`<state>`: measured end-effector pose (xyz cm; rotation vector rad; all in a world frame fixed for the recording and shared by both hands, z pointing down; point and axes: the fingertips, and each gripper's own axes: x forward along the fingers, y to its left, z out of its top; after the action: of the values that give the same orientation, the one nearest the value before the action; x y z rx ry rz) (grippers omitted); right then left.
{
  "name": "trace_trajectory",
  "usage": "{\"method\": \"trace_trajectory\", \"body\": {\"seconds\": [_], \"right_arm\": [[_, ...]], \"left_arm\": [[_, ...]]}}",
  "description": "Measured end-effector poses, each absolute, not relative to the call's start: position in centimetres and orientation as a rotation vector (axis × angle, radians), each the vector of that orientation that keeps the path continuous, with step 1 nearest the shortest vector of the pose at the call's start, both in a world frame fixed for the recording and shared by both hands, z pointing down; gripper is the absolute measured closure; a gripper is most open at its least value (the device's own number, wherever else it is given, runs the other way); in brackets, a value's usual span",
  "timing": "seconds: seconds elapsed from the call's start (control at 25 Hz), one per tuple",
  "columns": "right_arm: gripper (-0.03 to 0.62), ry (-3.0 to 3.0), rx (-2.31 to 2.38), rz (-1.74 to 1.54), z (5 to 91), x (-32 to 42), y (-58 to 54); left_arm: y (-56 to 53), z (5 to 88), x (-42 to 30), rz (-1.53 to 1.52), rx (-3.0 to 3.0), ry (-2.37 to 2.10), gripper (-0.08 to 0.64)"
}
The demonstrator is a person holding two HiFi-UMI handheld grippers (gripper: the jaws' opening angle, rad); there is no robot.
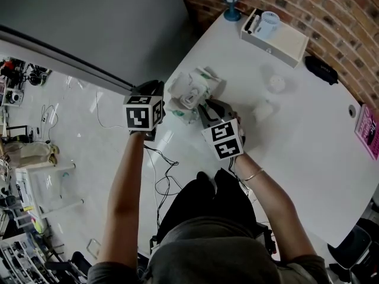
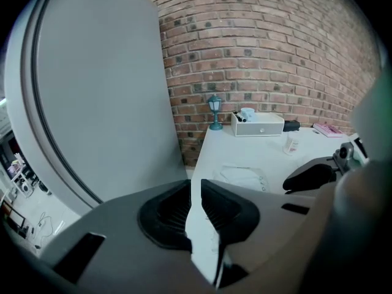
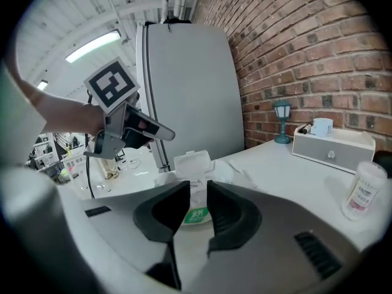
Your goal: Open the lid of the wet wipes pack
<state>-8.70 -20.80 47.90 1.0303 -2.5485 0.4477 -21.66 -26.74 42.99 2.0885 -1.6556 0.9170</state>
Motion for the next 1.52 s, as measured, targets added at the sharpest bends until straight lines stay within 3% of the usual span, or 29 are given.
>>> {"method": "trace_trajectory", "body": {"seconds": [1.0, 1.52], "right_arm": [[0.584, -2.631, 1.134, 0.369, 40.7, -6.5, -19.5], [0.586, -2.653, 1.101, 0.306, 38.7, -6.2, -17.7]], "left_arm": [[-18.7, 40.7, -23.5, 0.525, 2.007, -1.869, 0.518], [-15.2, 40.6, -23.7, 0.384, 1.960, -1.909, 0.520]]}}
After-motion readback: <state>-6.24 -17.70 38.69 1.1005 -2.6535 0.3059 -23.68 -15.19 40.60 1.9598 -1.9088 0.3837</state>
